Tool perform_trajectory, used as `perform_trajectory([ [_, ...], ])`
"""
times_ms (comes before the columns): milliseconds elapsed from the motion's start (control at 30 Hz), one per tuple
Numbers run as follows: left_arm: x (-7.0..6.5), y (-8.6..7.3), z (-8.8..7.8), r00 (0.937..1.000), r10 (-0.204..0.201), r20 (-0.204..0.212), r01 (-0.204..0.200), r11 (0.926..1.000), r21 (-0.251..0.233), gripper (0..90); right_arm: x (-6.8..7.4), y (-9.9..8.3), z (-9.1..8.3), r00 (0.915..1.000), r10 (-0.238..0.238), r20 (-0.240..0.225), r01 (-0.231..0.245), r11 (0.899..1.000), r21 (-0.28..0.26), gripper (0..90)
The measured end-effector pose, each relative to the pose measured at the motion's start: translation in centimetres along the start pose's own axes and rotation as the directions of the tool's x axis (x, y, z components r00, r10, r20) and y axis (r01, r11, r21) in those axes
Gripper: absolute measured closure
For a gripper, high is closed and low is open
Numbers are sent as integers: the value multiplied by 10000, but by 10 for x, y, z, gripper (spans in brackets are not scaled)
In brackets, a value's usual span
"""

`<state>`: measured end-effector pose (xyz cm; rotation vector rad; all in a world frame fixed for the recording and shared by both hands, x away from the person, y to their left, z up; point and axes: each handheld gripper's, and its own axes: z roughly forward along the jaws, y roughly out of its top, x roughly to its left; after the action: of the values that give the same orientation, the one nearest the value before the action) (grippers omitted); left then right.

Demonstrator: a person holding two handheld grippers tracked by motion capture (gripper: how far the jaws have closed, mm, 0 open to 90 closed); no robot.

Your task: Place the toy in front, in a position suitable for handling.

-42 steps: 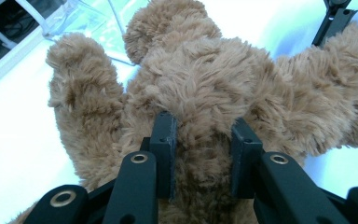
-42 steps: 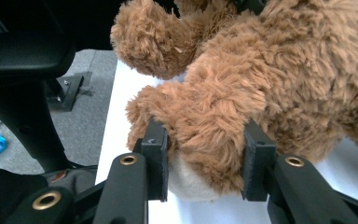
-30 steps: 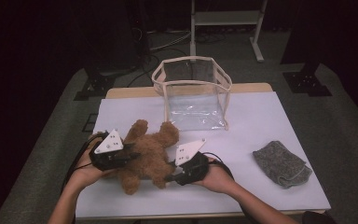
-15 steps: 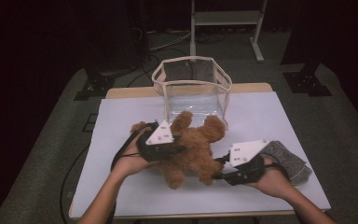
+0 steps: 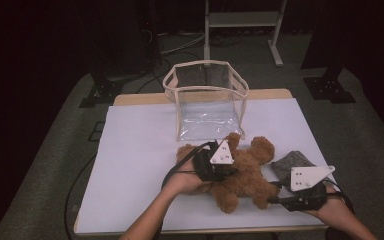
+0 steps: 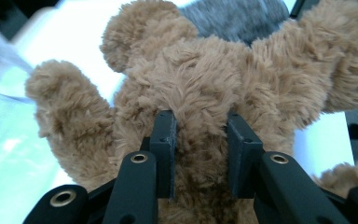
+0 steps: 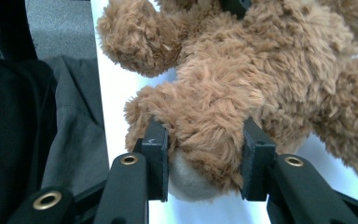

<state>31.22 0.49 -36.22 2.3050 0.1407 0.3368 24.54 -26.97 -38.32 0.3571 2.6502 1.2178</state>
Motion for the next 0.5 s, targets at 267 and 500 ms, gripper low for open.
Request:
perform_trajectory([
  [267,-2,-3,3,9993,-219,308,220,9998,-26,614,2,-21,8,9988,462,-164,-466,9987,-229,597],
  [500,5,-7,-21,9996,-147,221,154,9993,-346,530,0,-26,7,9986,463,-258,-468,9987,-204,576],
])
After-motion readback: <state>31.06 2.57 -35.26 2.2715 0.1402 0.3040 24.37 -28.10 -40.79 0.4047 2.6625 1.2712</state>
